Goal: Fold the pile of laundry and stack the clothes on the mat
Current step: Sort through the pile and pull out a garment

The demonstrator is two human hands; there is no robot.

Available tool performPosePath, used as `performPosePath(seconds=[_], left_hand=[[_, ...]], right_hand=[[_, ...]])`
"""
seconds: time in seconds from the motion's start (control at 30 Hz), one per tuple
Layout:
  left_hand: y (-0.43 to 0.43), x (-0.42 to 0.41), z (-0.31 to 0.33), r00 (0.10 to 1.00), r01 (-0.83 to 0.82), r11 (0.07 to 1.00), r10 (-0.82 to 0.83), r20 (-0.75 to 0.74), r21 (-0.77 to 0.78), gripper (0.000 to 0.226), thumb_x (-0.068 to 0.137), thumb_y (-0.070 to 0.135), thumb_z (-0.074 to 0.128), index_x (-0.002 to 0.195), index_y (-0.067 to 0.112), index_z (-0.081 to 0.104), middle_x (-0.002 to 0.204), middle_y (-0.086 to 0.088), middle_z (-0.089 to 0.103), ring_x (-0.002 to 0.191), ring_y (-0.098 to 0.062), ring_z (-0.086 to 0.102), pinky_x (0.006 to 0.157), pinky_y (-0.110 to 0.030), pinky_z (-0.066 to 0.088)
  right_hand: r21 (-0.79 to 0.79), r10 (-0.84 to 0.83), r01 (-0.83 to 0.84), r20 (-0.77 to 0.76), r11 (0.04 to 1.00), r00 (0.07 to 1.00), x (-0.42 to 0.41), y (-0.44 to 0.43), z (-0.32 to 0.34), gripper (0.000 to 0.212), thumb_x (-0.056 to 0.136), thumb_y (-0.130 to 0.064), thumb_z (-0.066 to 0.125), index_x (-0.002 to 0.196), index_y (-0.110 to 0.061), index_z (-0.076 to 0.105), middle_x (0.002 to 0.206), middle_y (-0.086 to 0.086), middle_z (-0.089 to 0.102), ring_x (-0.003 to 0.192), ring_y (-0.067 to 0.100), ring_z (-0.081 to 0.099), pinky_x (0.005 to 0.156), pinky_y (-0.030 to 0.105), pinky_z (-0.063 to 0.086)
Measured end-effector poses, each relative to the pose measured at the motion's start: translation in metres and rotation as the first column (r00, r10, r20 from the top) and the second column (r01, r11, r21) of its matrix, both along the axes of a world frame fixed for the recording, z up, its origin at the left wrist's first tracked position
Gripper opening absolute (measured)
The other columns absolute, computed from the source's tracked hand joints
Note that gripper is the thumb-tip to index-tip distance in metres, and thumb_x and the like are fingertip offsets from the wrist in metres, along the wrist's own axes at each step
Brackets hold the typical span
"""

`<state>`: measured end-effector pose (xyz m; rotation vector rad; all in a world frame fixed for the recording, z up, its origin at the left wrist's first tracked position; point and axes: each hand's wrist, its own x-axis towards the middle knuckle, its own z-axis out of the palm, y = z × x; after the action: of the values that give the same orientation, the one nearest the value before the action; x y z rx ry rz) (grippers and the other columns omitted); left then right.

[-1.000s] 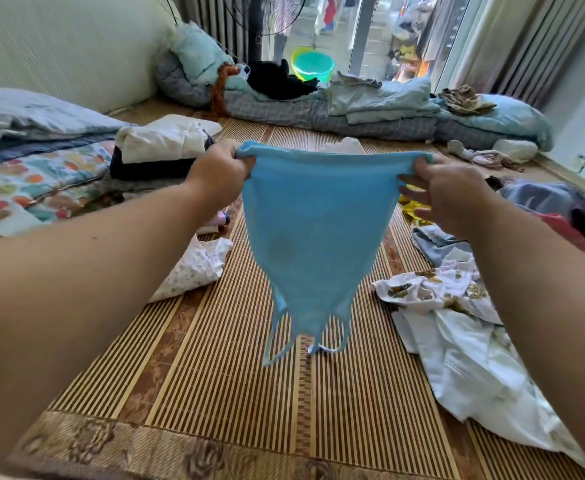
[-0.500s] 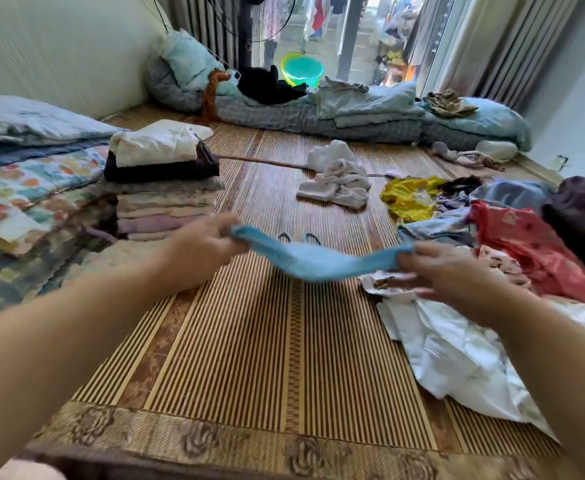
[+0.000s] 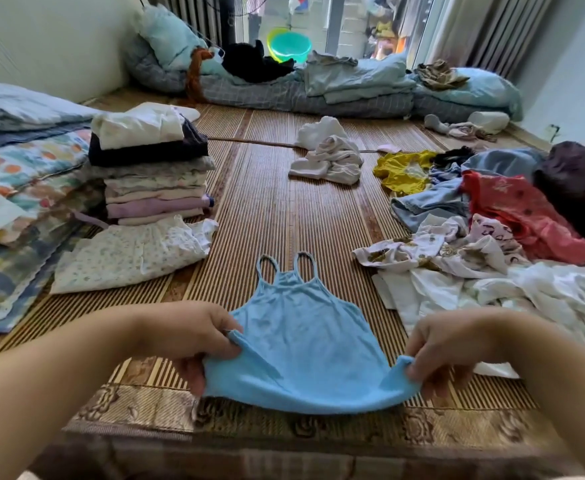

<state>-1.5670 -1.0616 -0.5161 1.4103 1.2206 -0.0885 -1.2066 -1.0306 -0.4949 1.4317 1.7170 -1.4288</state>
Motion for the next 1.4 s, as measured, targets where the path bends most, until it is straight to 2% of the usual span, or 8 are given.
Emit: performPosePath(seconds=[0.2, 0.43, 0.53, 0.7, 0.97, 1.13, 1.23, 1.4], left_hand=[[0.036, -0.004, 0.006, 0.929, -0.365, 0.914, 0.345, 0.134, 0.176, 0.019, 0.096, 0.026, 0.056, 0.095, 0.014, 0.071, 0.072, -0.004, 0.066, 0.054, -0.016, 0.06, 0.049, -0.024, 0.052], [0.09, 0.019, -0.005, 0.438, -0.87, 0.489, 0.704, 0.558, 0.065, 0.022, 0.1, 0.023, 0.05, 0.12, 0.017, 0.057, 0.111, -0.003, 0.064, 0.073, -0.014, 0.068, 0.058, -0.022, 0.048], [0.094, 0.018, -0.021, 0.702, -0.708, 0.613, 0.666, 0.253, 0.351, 0.066, 0.093, 0.029, 0.063, 0.15, 0.021, 0.03, 0.131, -0.006, 0.054, 0.103, -0.026, 0.059, 0.074, -0.034, 0.051], [0.071, 0.018, -0.038, 0.955, 0.071, 0.784, 0.124, -0.269, 0.616, 0.04, 0.079, 0.049, 0.072, 0.116, 0.051, 0.056, 0.131, 0.013, 0.058, 0.105, -0.001, 0.056, 0.082, -0.02, 0.047], [0.059, 0.008, -0.052, 0.85, 0.411, 0.691, -0.054, -0.524, 0.595, 0.06, 0.081, 0.028, 0.065, 0.134, 0.051, 0.048, 0.142, 0.03, 0.043, 0.129, 0.001, 0.041, 0.11, -0.031, 0.037], [0.049, 0.013, -0.06, 0.811, 0.377, 0.52, 0.214, -0.544, 0.767, 0.029, 0.089, 0.03, 0.051, 0.11, 0.038, 0.071, 0.103, 0.018, 0.071, 0.093, -0.004, 0.065, 0.076, -0.027, 0.053], [0.051, 0.011, -0.042, 0.916, 0.066, 0.616, 0.274, -0.292, 0.785, 0.021, 0.09, 0.025, 0.057, 0.073, 0.028, 0.068, 0.057, 0.012, 0.062, 0.05, -0.001, 0.055, 0.044, -0.016, 0.036], [0.044, -0.002, 0.011, 0.925, -0.363, 0.481, 0.292, 0.244, 0.798, 0.03, 0.088, 0.008, 0.059, 0.078, 0.032, 0.074, 0.058, 0.014, 0.065, 0.045, -0.001, 0.054, 0.041, -0.011, 0.038]], right_hand=[[0.174, -0.469, 0.564, -0.39, 0.807, 0.792, -0.005, 0.033, 0.001, 0.016, 0.093, -0.021, 0.06, 0.096, -0.006, 0.065, 0.071, 0.003, 0.07, 0.056, 0.011, 0.06, 0.048, 0.02, 0.044], [-0.136, -0.637, 0.9, -0.749, 0.413, 0.18, -0.047, 0.077, -0.026, 0.037, 0.1, -0.026, 0.051, 0.136, -0.017, 0.049, 0.109, 0.002, 0.07, 0.08, 0.01, 0.071, 0.062, 0.025, 0.051], [0.105, -0.524, 0.871, -0.762, 0.48, 0.381, -0.048, 0.074, -0.041, 0.067, 0.095, -0.021, 0.059, 0.152, -0.025, 0.023, 0.109, -0.003, 0.063, 0.092, 0.01, 0.065, 0.054, 0.016, 0.052], [0.821, 0.003, 0.101, -0.124, 0.562, 0.992, -0.035, 0.054, -0.062, 0.024, 0.085, -0.038, 0.071, 0.109, -0.034, 0.07, 0.107, -0.01, 0.069, 0.085, -0.003, 0.058, 0.073, 0.017, 0.049], [0.816, 0.25, -0.279, 0.171, 0.506, 0.953, -0.043, 0.055, -0.072, 0.035, 0.085, -0.031, 0.064, 0.119, -0.034, 0.066, 0.119, -0.015, 0.063, 0.102, 0.005, 0.055, 0.089, 0.019, 0.041], [0.864, 0.182, -0.345, 0.297, 0.367, 0.937, -0.052, 0.054, -0.073, 0.018, 0.09, -0.023, 0.05, 0.087, -0.025, 0.067, 0.086, -0.007, 0.064, 0.077, 0.011, 0.058, 0.066, 0.022, 0.044], [0.91, 0.032, -0.03, 0.018, 0.414, 0.999, -0.049, 0.053, -0.052, 0.025, 0.09, -0.017, 0.053, 0.068, -0.026, 0.057, 0.066, -0.006, 0.058, 0.059, 0.012, 0.055, 0.049, 0.014, 0.04], [0.741, -0.121, 0.568, -0.566, 0.358, 0.815, -0.036, 0.047, 0.002, 0.029, 0.088, -0.003, 0.052, 0.073, -0.02, 0.071, 0.057, -0.004, 0.058, 0.048, 0.003, 0.051, 0.043, 0.015, 0.042]])
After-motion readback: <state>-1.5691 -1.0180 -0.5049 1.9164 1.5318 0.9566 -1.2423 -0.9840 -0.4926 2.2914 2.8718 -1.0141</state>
